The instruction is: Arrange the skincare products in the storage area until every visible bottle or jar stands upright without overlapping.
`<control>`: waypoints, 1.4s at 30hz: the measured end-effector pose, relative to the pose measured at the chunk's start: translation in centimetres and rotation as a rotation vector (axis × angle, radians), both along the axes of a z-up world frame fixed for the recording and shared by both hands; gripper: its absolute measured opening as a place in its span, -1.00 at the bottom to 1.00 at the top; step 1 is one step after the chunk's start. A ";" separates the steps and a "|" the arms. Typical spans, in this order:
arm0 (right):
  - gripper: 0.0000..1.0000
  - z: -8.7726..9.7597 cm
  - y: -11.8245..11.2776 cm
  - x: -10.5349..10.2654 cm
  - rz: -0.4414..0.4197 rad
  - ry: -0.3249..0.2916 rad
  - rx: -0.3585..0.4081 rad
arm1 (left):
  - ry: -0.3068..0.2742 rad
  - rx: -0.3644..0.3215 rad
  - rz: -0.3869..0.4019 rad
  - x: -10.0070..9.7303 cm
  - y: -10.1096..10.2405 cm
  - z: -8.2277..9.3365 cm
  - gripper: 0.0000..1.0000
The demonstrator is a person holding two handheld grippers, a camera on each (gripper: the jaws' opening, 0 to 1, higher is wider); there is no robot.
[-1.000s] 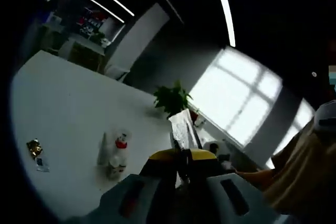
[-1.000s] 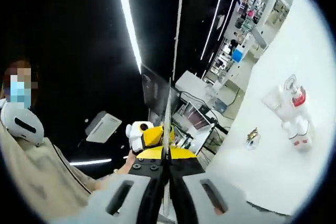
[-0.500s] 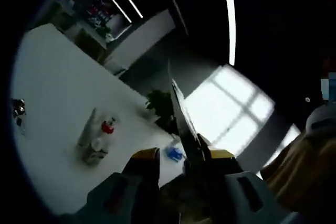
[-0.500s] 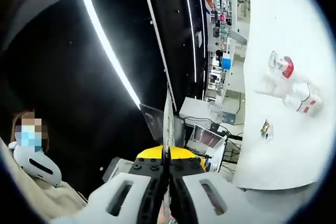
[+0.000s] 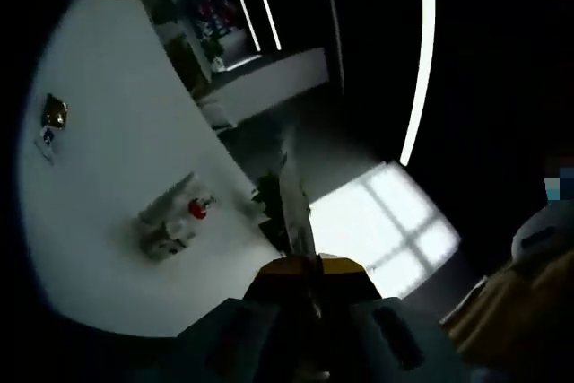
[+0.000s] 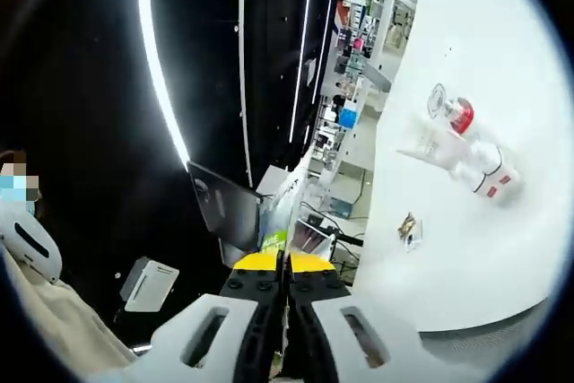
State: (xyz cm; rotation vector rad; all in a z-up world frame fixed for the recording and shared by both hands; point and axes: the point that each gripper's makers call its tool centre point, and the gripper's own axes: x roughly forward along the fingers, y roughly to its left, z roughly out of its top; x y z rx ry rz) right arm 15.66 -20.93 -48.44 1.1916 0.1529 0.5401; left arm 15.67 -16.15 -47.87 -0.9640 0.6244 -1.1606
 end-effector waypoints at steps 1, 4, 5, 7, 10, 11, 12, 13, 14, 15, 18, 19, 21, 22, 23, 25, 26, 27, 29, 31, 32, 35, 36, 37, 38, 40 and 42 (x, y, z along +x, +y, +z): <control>-0.99 -0.5 0.1 0.3 -0.005 0.017 -0.012 | -0.003 0.043 0.012 0.4 0.4 -0.8 -0.93; -0.99 -1.2 0.3 1.0 -0.024 0.041 -0.003 | 0.006 0.065 0.010 0.4 0.9 -1.5 -0.76; -0.99 -1.3 0.4 1.1 -0.033 0.045 0.008 | 0.021 0.080 0.002 0.2 1.1 -2.1 -0.62; -0.99 -1.6 0.8 1.6 -0.052 0.055 0.016 | 0.045 0.138 -0.029 -0.5 1.4 -3.7 -0.43; -0.98 -2.4 1.8 2.0 -0.048 0.066 0.010 | 0.060 0.169 -0.075 -1.6 1.4 -5.0 -0.37; -0.98 -2.6 2.1 2.1 -0.048 0.070 0.009 | 0.065 0.168 -0.087 -1.8 1.4 -5.2 -0.49; -0.98 -3.0 2.6 2.1 -0.043 0.078 0.009 | 0.062 0.165 -0.086 -1.7 1.5 -5.2 -0.64; -0.98 -3.2 2.8 2.2 -0.042 0.081 0.008 | 0.061 0.163 -0.082 -1.6 1.6 -5.2 -0.78; -0.98 -3.9 2.5 2.4 -0.067 0.095 -0.008 | 0.091 0.126 -0.058 -1.0 1.8 -4.8 -0.86; -0.98 -4.4 2.5 2.6 -0.068 0.109 -0.016 | 0.116 0.099 -0.046 -0.7 1.9 -4.5 -0.97; -0.97 -5.9 3.0 3.2 -0.053 0.096 -0.207 | 0.106 0.103 -0.041 -0.3 2.1 -4.5 -1.00; -0.95 -6.0 3.1 3.4 -0.049 0.083 -0.259 | 0.104 0.118 -0.037 -0.1 2.3 -4.8 -1.00; -0.90 -6.0 3.3 3.8 -0.038 0.050 -0.374 | 0.138 0.106 -0.026 0.4 2.6 -5.3 -1.00; -0.88 -5.8 3.3 4.0 -0.044 0.025 -0.411 | 0.149 0.097 -0.021 0.6 2.7 -5.4 -1.00; -0.86 -5.6 3.2 4.1 -0.049 -0.021 -0.482 | 0.154 0.090 -0.021 0.7 2.7 -5.5 -1.00; -0.75 -5.9 2.9 4.3 -0.057 -0.068 -0.636 | 0.161 0.084 -0.021 1.1 2.6 -5.6 -1.00; -0.67 -6.6 2.2 4.4 -0.083 -0.052 -0.719 | 0.159 0.091 -0.021 1.2 2.5 -5.7 -1.00; -0.60 -7.1 1.8 4.3 -0.084 -0.060 -0.796 | 0.151 0.109 -0.021 1.5 2.5 -6.1 -1.00; -0.63 -7.9 1.5 4.0 -0.065 -0.043 -0.867 | 0.156 0.114 -0.027 1.8 2.3 -6.5 -1.00; -0.65 -8.0 1.4 3.6 -0.050 -0.051 -0.869 | 0.165 0.117 -0.033 2.2 2.2 -7.0 -1.00; -0.62 -7.9 1.2 3.3 -0.054 -0.060 -0.886 | 0.165 0.118 -0.034 2.4 2.1 -7.2 -1.00; -0.42 -7.9 0.6 2.7 -0.058 -0.055 -0.920 | 0.178 0.124 -0.031 3.1 1.8 -7.7 -1.00; -0.33 -8.0 0.3 2.6 -0.066 -0.041 -0.921 | 0.186 0.124 -0.026 3.4 1.7 -7.9 -1.00; -0.28 -8.1 0.1 2.4 -0.073 -0.035 -0.921 | 0.192 0.126 -0.022 3.6 1.6 -8.1 -1.00; -0.24 -8.1 -0.1 2.2 -0.081 -0.028 -0.922 | 0.203 0.131 -0.015 4.0 1.5 -8.5 -1.00; -0.13 -8.4 -0.4 1.9 -0.083 -0.008 -0.929 | 0.207 0.143 -0.010 4.4 1.1 -9.0 -0.98; -0.03 -8.8 -0.8 1.5 -0.089 0.016 -0.944 | 0.208 0.153 -0.006 4.8 0.8 -9.6 -0.94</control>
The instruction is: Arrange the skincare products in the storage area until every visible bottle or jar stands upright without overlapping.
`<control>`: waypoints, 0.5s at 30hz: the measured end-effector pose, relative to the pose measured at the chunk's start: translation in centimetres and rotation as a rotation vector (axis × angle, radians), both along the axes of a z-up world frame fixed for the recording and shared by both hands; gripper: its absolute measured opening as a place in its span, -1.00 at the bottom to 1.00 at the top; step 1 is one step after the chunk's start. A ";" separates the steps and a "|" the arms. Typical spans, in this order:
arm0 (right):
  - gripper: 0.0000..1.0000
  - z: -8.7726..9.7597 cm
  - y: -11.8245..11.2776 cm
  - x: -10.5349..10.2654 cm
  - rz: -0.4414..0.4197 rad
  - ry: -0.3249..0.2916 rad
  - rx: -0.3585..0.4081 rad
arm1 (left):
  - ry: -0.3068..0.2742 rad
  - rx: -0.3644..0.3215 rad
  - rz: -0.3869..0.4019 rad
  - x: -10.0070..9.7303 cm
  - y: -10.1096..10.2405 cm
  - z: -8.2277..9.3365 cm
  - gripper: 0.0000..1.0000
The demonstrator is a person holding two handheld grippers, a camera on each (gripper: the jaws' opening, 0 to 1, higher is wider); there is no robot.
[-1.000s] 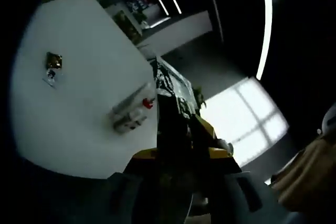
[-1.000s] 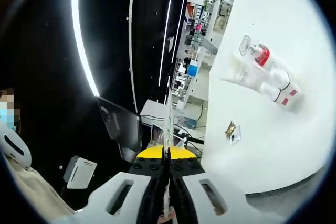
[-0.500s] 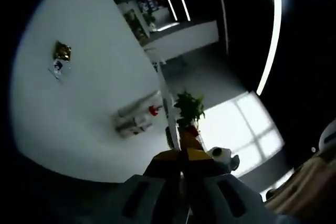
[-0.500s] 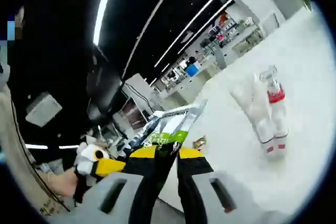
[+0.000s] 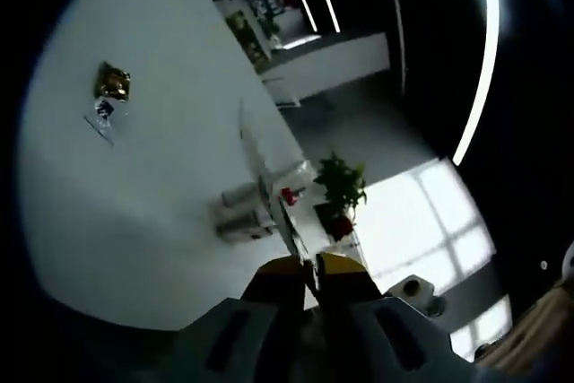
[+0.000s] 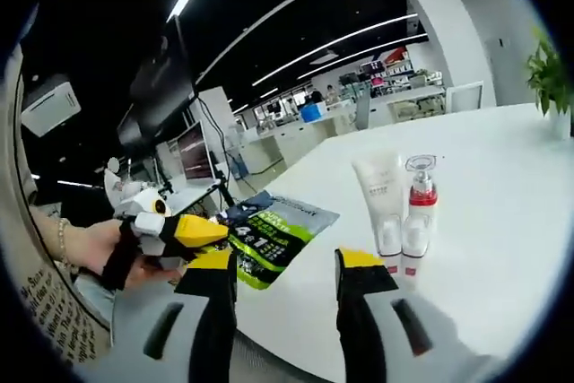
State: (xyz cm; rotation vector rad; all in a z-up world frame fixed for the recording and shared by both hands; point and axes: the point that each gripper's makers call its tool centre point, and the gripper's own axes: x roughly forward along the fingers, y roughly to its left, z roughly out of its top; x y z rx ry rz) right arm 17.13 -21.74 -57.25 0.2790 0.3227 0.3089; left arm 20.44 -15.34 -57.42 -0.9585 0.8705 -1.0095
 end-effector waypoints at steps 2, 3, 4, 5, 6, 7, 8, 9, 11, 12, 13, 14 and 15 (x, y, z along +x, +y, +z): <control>0.03 -0.6 -0.2 -0.8 -0.007 0.024 -0.014 | 0.009 0.010 -0.005 0.3 -0.4 -0.6 -0.88; 0.06 -0.9 -0.3 -1.2 -0.014 0.031 -0.019 | 0.012 0.021 -0.011 0.4 -0.7 -1.2 -0.87; 0.08 -1.1 -0.4 -1.5 -0.021 0.039 -0.019 | 0.015 0.034 -0.014 0.4 -0.8 -1.6 -0.87; 0.10 -1.3 -0.4 -1.9 -0.026 0.045 -0.015 | 0.009 0.049 -0.017 0.5 -1.0 -2.1 -0.89; 0.13 -1.5 -0.5 -2.4 -0.037 0.052 -0.008 | 0.010 0.055 -0.018 0.6 -1.2 -2.5 -0.90; 0.14 -1.6 -0.6 -2.6 -0.045 0.057 -0.008 | 0.010 0.064 -0.017 0.8 -1.3 -3.0 -0.94; 0.15 -1.8 -0.6 -2.9 -0.050 0.063 -0.010 | 0.009 0.066 -0.017 0.9 -1.4 -3.2 -0.96; 0.14 -1.9 -0.6 -3.1 -0.051 0.069 -0.008 | 0.017 0.070 -0.006 1.2 -1.4 -3.6 -0.99; 0.15 -1.9 -0.5 -3.5 -0.057 0.071 -0.007 | 0.029 0.073 0.011 1.7 -1.5 -4.2 -1.00; 0.15 -2.0 -0.4 -3.6 -0.058 0.071 -0.006 | 0.029 0.074 0.017 2.0 -1.5 -4.4 -1.00; 0.16 -2.0 -0.3 -3.6 -0.058 0.073 -0.004 | 0.034 0.078 0.025 2.3 -1.5 -4.8 -1.00; 0.16 -2.2 -0.2 -3.6 -0.057 0.076 -0.006 | 0.048 0.081 0.032 2.5 -1.6 -5.2 -1.00; 0.17 -2.2 -0.1 -3.7 -0.056 0.077 -0.008 | 0.057 0.084 0.034 2.6 -1.6 -5.5 -1.00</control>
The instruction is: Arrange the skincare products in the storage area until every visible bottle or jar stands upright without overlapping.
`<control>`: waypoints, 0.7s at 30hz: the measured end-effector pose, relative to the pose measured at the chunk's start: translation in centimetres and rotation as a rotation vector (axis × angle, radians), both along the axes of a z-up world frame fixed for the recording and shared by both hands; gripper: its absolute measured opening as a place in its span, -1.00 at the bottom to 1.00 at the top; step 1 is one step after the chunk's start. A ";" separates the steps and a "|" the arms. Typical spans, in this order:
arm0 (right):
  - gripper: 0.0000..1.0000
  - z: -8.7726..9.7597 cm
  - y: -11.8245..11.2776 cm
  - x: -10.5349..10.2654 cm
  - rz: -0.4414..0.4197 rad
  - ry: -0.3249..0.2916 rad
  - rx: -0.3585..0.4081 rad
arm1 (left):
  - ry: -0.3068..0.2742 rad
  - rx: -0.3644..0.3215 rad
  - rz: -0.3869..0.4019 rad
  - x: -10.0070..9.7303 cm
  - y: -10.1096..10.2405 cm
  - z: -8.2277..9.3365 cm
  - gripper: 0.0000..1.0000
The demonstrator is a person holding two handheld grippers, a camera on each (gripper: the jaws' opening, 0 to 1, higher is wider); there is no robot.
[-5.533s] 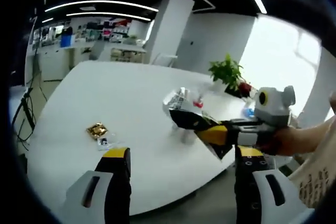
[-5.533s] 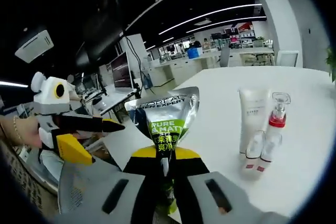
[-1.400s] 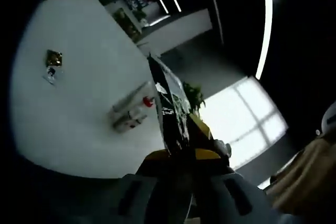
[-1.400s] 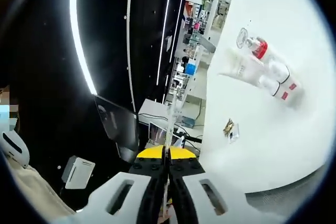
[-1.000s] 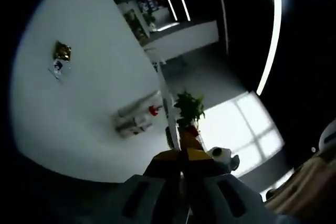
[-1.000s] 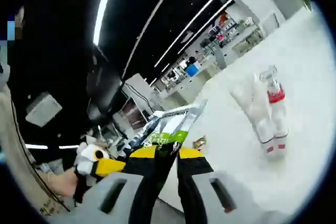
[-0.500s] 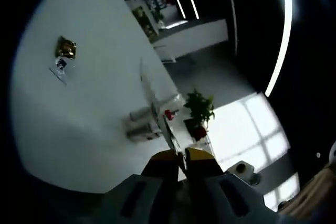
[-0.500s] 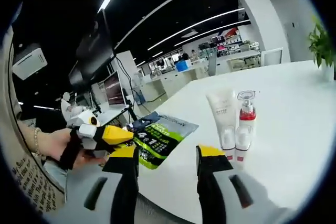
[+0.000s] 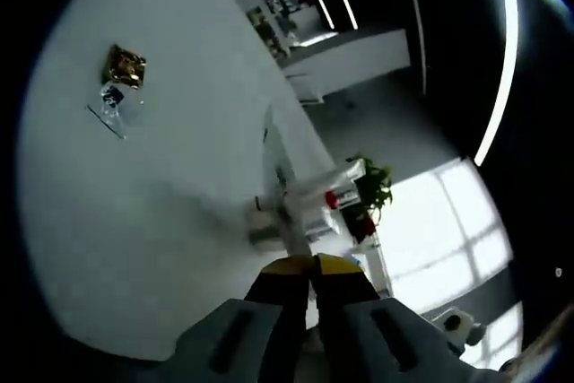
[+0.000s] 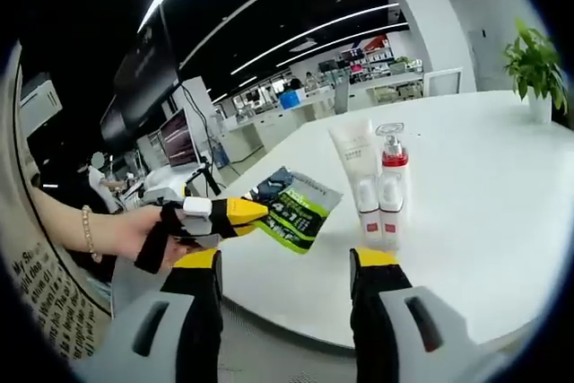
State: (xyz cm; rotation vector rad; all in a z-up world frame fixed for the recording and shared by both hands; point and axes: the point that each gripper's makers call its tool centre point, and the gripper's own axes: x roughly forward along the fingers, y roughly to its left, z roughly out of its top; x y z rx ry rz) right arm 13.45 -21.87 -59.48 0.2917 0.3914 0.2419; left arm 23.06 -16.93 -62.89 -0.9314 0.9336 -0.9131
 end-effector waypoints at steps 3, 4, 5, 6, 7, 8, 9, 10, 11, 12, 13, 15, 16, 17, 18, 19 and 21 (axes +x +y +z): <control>0.19 -0.4 0.3 -0.1 0.007 0.004 -0.007 | 0.006 0.042 -0.005 0.1 0.0 -1.4 -1.00; 0.19 -0.5 0.3 -0.2 0.009 0.005 -0.011 | 0.009 0.048 -0.005 0.1 0.0 -1.7 -1.00; 0.20 -0.7 0.3 -0.3 0.013 0.007 -0.017 | 0.010 0.053 -0.008 0.0 -0.1 -2.1 -1.00; 0.21 -0.9 0.4 -0.4 0.015 0.010 -0.019 | 0.013 0.058 -0.009 -0.1 -0.1 -2.3 -1.00; 0.22 -1.2 0.4 -0.5 0.017 0.017 -0.027 | 0.020 0.064 -0.007 -0.2 -0.2 -2.7 -1.00; 0.23 -1.4 0.5 -0.6 0.021 0.018 -0.035 | 0.023 0.068 -0.006 -0.2 -0.3 -2.9 -1.00; 0.24 -1.6 0.5 -0.7 0.021 0.020 -0.040 | 0.028 0.072 -0.007 -0.3 -0.5 -3.2 -1.00; 0.27 -1.7 0.4 -0.7 0.020 0.022 -0.043 | 0.029 0.074 -0.009 -0.3 -0.6 -3.4 -1.00; 0.30 -1.7 0.4 -0.7 0.020 0.021 -0.048 | 0.029 0.077 -0.010 -0.4 -0.7 -3.5 -1.00; 0.32 -1.6 0.3 -0.7 0.021 0.016 -0.051 | 0.032 0.078 -0.011 -0.4 -0.9 -3.7 -1.00; 0.35 -1.6 0.2 -0.6 0.017 0.012 -0.050 | 0.034 0.082 -0.012 -0.4 -1.0 -3.9 -1.00; 0.39 -1.8 -0.1 -0.6 0.010 0.017 -0.048 | 0.034 0.088 -0.012 -0.4 -1.2 -4.3 -1.00; 0.40 -1.9 -0.2 -0.7 0.009 0.021 -0.052 | 0.034 0.091 -0.012 -0.4 -1.3 -4.4 -1.00; 0.41 -2.1 -0.3 -0.8 0.009 0.029 -0.059 | 0.031 0.095 -0.012 -0.3 -1.4 -4.7 -1.00; 0.44 -2.1 -0.3 -0.8 0.010 0.030 -0.062 | 0.032 0.098 -0.012 -0.3 -1.4 -4.8 -1.00; 0.46 -2.1 -0.3 -0.8 0.010 0.032 -0.063 | 0.041 0.108 -0.009 -0.2 -1.3 -5.2 -1.00; 0.51 -2.3 -0.3 -0.8 0.010 0.038 -0.069 | 0.053 0.115 -0.003 -0.2 -1.3 -5.7 -1.00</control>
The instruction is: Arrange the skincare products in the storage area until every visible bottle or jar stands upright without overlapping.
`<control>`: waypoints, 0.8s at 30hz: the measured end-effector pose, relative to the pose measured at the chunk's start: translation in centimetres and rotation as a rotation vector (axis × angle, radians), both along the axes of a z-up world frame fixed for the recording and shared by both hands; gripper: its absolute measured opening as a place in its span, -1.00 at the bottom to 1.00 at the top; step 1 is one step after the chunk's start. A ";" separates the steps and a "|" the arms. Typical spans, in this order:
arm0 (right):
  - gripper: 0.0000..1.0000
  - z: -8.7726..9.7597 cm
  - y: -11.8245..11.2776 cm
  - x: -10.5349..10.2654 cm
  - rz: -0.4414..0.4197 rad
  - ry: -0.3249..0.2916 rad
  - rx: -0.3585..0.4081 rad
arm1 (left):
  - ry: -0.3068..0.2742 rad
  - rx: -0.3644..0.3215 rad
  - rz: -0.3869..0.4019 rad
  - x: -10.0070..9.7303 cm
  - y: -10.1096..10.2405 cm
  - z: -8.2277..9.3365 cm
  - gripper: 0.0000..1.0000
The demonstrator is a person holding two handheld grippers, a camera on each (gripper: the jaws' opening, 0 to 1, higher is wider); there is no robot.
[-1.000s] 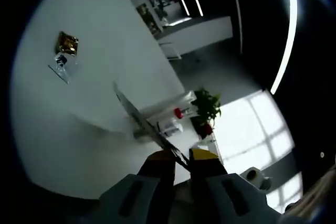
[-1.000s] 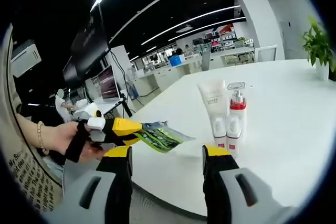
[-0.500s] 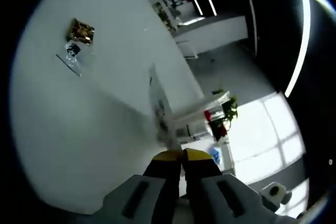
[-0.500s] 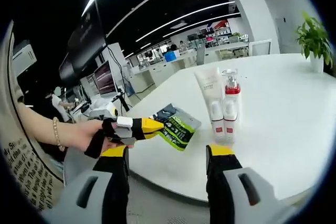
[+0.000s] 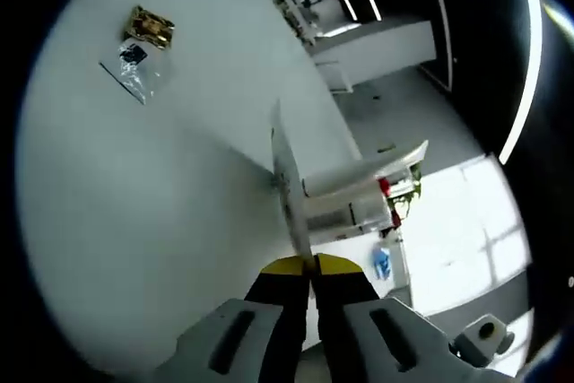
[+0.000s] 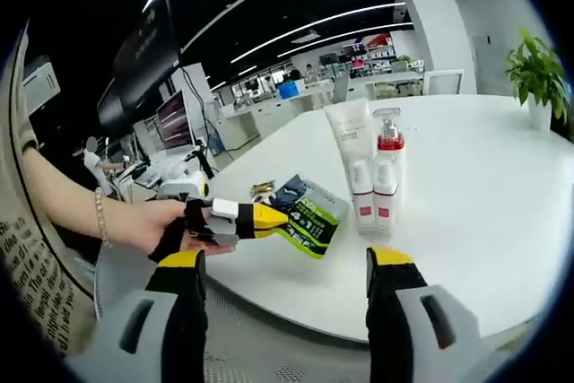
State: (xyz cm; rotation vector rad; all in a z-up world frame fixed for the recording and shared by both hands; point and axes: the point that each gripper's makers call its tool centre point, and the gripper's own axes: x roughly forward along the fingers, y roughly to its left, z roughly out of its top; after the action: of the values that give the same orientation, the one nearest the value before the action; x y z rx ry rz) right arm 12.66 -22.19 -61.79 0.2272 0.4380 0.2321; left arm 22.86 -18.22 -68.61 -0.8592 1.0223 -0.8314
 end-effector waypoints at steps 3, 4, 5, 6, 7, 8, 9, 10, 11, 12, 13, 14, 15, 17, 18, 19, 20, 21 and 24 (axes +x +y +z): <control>0.54 -0.2 0.0 0.0 0.005 0.008 -0.012 | 0.007 0.032 0.006 0.0 0.1 -1.0 -1.00; 0.54 -0.2 0.1 0.0 0.006 0.010 -0.012 | 0.006 0.039 0.007 0.0 0.1 -1.2 -1.00; 0.54 -0.3 0.1 -0.1 0.008 0.012 -0.011 | 0.008 0.048 0.009 0.0 0.2 -1.5 -1.00; 0.54 -0.3 0.1 -0.1 0.009 0.013 -0.011 | 0.009 0.055 0.012 0.1 0.2 -1.7 -1.00; 0.54 -0.3 0.1 -0.1 0.012 0.013 -0.012 | 0.008 0.066 0.014 0.1 0.2 -1.9 -1.00; 0.54 -0.3 0.1 -0.1 0.013 0.014 -0.012 | 0.008 0.076 0.016 0.2 0.3 -2.1 -1.00; 0.54 -0.3 0.1 -0.1 0.015 0.015 -0.011 | 0.008 0.085 0.019 0.2 0.4 -2.3 -1.00; 0.54 -0.3 0.2 -0.1 0.019 0.016 -0.013 | 0.007 0.096 0.018 0.2 0.4 -2.4 -1.00; 0.54 -0.3 0.3 -0.2 0.024 0.016 -0.012 | 0.006 0.108 0.017 0.1 0.5 -2.6 -1.00; 0.54 -0.3 0.3 -0.2 0.026 0.017 -0.012 | -0.003 0.127 0.014 0.1 0.6 -2.8 -0.98; 0.54 -0.3 0.3 -0.2 0.028 0.016 -0.012 | -0.011 0.139 0.008 0.1 0.7 -2.8 -0.96; 0.53 -0.4 0.4 -0.2 0.032 0.016 -0.012 | -0.039 0.176 -0.009 0.1 1.0 -3.1 -0.93; 0.53 -0.4 0.4 -0.2 0.034 0.016 -0.012 | -0.069 0.193 -0.025 0.0 1.0 -3.0 -0.85; 0.53 -0.3 0.4 -0.2 0.035 0.015 -0.011 | -0.118 0.229 -0.066 -0.2 1.1 -3.0 -0.68; 0.53 -0.3 0.5 -0.2 0.036 0.014 -0.009 | -0.155 0.256 -0.091 -0.3 1.2 -2.9 -0.57; 0.53 -0.3 0.5 -0.2 0.037 0.015 -0.008 | -0.174 0.272 -0.104 -0.4 1.3 -2.8 -0.52; 0.53 -0.4 0.5 -0.3 0.041 0.016 -0.006 | -0.202 0.298 -0.126 -0.4 1.5 -2.9 -0.50; 0.53 -0.4 0.5 -0.3 0.042 0.015 -0.005 | -0.215 0.318 -0.140 -0.5 1.7 -2.9 -0.48; 0.53 -0.3 0.6 -0.3 0.048 0.014 0.000 | -0.254 0.381 -0.170 -0.4 2.6 -3.4 -0.43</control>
State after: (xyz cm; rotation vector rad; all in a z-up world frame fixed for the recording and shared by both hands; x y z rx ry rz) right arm 12.40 -21.59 -62.14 0.2189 0.4573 0.2778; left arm 22.44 -15.59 -72.03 -0.3365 0.9934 -0.8286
